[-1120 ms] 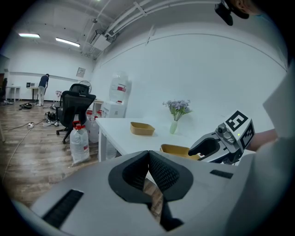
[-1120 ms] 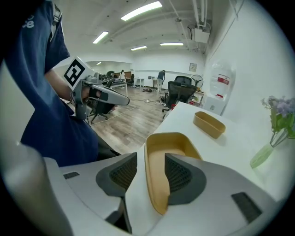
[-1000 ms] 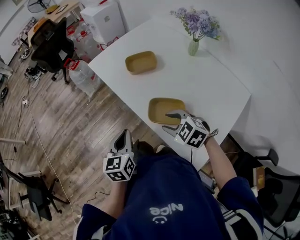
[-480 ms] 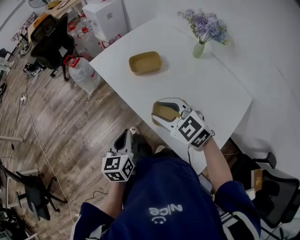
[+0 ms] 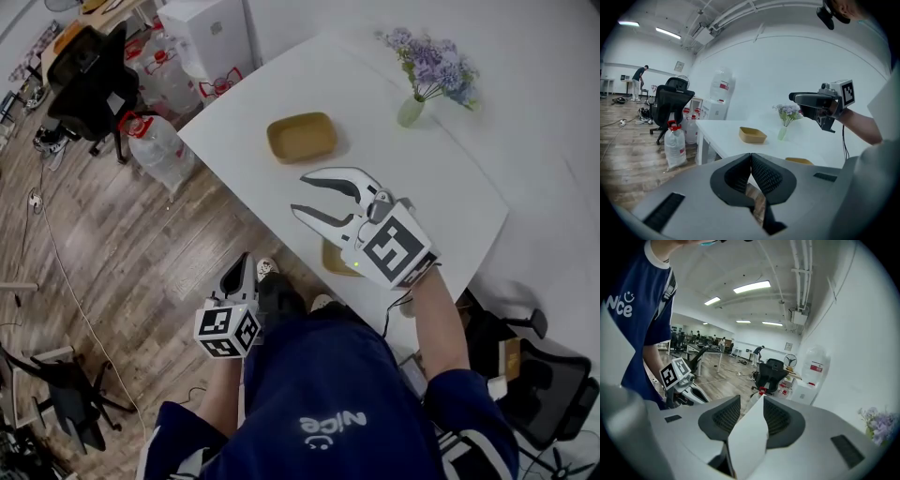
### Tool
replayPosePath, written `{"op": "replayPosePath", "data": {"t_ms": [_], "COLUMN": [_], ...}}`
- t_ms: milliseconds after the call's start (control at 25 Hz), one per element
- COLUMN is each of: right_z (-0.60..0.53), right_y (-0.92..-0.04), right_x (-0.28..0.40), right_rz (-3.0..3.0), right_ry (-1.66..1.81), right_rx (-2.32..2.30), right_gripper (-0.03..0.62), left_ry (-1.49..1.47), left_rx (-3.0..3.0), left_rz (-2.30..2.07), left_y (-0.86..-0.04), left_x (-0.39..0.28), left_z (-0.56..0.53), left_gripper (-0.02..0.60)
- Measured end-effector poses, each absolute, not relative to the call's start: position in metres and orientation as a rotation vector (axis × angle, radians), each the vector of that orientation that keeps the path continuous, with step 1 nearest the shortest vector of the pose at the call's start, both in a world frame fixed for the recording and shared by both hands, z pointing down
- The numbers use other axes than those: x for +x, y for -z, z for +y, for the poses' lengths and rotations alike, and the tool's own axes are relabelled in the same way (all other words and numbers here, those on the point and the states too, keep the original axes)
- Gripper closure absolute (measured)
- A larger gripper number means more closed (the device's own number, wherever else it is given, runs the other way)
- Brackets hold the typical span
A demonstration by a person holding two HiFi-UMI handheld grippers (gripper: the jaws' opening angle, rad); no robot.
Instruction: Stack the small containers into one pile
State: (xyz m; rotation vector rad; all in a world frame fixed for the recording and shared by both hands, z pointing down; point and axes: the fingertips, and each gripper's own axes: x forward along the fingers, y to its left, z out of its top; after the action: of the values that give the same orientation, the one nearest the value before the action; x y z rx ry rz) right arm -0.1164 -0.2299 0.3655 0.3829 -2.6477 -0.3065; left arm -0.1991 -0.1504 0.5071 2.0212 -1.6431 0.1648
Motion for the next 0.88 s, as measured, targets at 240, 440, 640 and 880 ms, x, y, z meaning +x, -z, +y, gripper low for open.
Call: {"op": "replayPosePath", "data": {"t_ms": [240,440,640,880], "right_z": [-0.267,-0.310,-0.352,-0.381], "right_y": [-0.396,-0.433,-0.478,-0.523], "right_x": [-0.158,-0.171,-0.171,-0.169], "right_rz": [-2.505,-2.361,-2.184,-1.971], "right_ry": [0.356,0.342,0.358,0.359], "right_rx": [0.297,0.277,0.268,0.182], "right_gripper": [0.425,0.425,0.425,0.425], "left_ry": [-0.142,-0.127,-0.138,-0.164], "left_rx": [2.004,2.007,2.001,2.012], "left_rz": [-1.653,-1.637,-1.645,-1.620], "left_y": [-0.506,-0.506,-0.513,-0.516], "left_x": [-0.245,-0.274,-0.309,-0.340], "left_z": [-0.186,-0.219,-0.252,-0.279], "left_gripper": [0.561,0.561,0.561,0.561]}}
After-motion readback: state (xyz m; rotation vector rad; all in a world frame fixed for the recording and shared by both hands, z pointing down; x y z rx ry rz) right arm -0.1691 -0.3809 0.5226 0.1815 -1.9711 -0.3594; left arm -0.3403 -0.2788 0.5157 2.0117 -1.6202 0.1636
